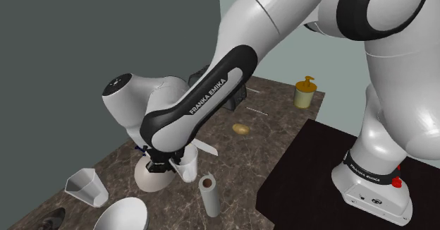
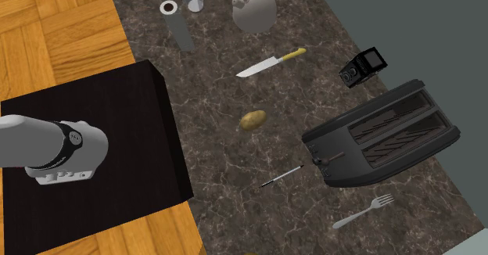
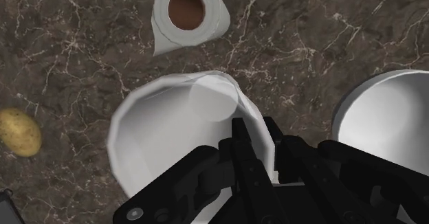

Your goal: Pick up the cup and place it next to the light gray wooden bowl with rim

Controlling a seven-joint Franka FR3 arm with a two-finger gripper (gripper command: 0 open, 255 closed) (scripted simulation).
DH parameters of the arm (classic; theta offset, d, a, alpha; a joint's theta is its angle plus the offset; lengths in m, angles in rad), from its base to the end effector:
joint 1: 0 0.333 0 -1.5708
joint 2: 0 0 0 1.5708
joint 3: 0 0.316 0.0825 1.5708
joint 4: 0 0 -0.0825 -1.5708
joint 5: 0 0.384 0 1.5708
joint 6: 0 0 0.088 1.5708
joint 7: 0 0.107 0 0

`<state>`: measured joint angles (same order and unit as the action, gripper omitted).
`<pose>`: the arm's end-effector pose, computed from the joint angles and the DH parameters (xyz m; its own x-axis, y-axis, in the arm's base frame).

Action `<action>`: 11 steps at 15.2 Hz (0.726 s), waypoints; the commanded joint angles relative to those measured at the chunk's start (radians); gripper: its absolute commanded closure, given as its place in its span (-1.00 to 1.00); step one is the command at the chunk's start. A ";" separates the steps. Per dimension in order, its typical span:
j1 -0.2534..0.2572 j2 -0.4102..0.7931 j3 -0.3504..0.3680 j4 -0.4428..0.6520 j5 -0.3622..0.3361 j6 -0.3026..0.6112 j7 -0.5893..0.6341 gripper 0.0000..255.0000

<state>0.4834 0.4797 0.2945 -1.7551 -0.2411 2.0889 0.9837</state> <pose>0.4786 0.4331 0.2963 0.9950 -0.0976 -0.0187 -0.0943 -0.9865 0.1342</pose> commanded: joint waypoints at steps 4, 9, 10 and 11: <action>0.005 0.038 -0.009 -0.015 -0.016 0.053 0.013 1.00; 0.011 0.080 -0.018 -0.023 -0.032 0.100 0.025 1.00; 0.012 0.089 -0.020 -0.024 -0.035 0.109 0.027 1.00; 0.014 0.098 -0.022 -0.024 -0.039 0.118 0.030 1.00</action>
<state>0.4953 0.5681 0.2740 -1.7798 -0.2764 2.1981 1.0108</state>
